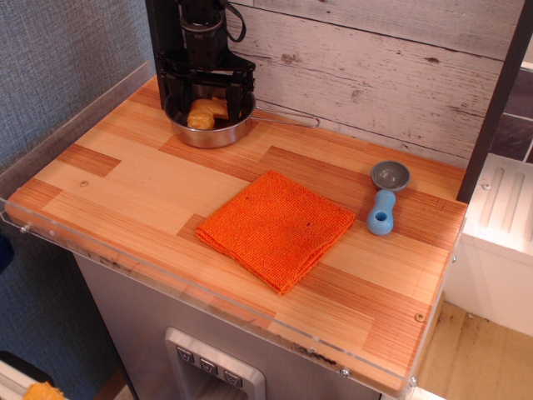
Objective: Pick up the chicken and place it on the orange cloth
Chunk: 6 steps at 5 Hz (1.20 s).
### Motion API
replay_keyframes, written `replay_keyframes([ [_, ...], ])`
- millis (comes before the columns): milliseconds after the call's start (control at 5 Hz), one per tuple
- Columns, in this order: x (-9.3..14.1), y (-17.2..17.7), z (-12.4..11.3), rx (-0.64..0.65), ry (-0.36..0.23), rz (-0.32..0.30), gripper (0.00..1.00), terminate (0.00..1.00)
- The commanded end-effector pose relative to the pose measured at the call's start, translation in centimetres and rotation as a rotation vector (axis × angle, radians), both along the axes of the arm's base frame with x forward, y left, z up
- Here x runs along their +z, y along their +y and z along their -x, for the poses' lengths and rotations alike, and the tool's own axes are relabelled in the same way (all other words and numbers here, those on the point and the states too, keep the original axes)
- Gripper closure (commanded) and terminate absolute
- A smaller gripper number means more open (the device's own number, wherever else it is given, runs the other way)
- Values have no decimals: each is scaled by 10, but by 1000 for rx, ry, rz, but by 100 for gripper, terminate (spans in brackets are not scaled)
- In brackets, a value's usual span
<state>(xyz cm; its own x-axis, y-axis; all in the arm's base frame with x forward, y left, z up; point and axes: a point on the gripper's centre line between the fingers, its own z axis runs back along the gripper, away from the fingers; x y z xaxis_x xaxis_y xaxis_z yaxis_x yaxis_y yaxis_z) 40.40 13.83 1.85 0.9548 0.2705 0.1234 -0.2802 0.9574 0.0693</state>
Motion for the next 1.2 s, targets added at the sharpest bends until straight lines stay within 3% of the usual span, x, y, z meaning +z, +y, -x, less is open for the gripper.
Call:
replay_keyframes([
  [0,-9,0,9,-5,10,34,100,0],
  [400,21,-3,9,-3,-74,45,100,0],
  [800,69,-7,9,-8,-188,54,100,0],
  [1000,77,-2,12,10,-213,68,100,0],
])
